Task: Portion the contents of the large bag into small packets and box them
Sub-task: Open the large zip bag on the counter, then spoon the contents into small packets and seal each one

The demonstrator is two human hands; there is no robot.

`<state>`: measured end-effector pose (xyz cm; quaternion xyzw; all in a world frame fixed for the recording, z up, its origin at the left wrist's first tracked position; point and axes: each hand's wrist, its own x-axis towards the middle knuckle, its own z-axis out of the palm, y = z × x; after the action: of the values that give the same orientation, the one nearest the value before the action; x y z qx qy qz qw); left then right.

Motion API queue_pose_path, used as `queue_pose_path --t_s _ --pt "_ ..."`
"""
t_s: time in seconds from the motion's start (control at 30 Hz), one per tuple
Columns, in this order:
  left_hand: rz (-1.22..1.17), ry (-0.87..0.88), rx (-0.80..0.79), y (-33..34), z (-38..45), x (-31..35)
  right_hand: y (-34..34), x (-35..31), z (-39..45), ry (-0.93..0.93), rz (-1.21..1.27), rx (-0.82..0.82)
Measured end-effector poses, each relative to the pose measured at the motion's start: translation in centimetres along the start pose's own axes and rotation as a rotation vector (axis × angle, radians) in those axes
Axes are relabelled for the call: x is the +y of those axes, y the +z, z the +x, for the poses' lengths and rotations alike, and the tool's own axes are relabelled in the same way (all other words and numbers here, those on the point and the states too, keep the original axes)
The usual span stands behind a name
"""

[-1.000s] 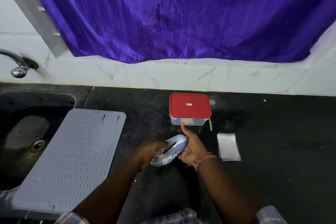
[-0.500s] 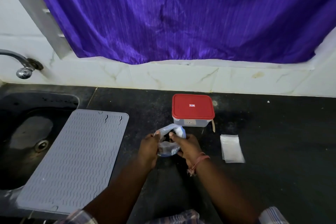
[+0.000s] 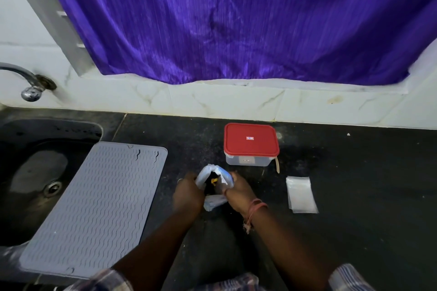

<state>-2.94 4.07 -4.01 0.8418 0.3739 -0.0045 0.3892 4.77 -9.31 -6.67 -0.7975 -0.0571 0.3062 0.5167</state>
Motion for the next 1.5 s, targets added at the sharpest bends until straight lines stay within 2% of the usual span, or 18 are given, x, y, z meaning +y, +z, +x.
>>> queue_pose_path --t_s 0.13,0.23,0.4,0.5,0.6,0.7,0.8,0.87,0.97,1.07,1.17,1.33,1.5 --pt "-0.052 0.066 -0.002 0.3 0.3 0.4 0.3 -0.7 1.0 -0.027 -0.021 -0.029" --pt "-0.125 0.099 0.059 0.3 1.1 0.8 0.2 -2.2 1.3 -0.056 0.050 0.025" --pt "-0.138 -0.024 0.079 0.4 2.6 -0.1 0.5 -2.1 1.4 -0.082 -0.005 -0.015" --pt "-0.112 0.027 0.122 1.3 2.3 0.5 -0.3 -1.4 1.0 -0.119 -0.015 0.138" --pt "0.105 0.148 0.266 1.9 1.3 2.9 -2.8 -0.1 1.2 -0.106 -0.147 0.397" --pt "0.219 0.295 0.301 2.2 0.5 5.5 -6.0 1.1 1.3 -0.050 -0.284 0.568" --pt "0.181 0.535 0.227 3.6 -0.1 7.2 -9.0 2.5 0.6 0.041 -0.494 0.720" --pt "0.149 0.656 0.108 4.9 -0.5 7.8 -10.4 3.8 -0.3 0.196 -0.625 0.789" --pt "0.140 0.731 -0.077 7.1 -1.3 8.3 -12.3 6.8 -1.9 0.353 -0.724 0.726" --pt "0.137 0.675 -0.254 9.0 -2.4 8.3 -13.4 9.7 -2.5 0.290 -0.825 0.622" --pt "0.201 0.617 -0.389 10.2 -3.0 8.3 -14.3 10.9 -2.1 0.203 -0.780 0.629" --pt "0.183 0.497 -0.433 11.6 -3.1 9.2 -16.4 11.9 -0.8 0.143 -0.681 0.653" --pt "0.090 0.350 -0.459 13.1 -3.4 10.5 -16.7 12.3 -1.1 0.005 -0.504 0.802"
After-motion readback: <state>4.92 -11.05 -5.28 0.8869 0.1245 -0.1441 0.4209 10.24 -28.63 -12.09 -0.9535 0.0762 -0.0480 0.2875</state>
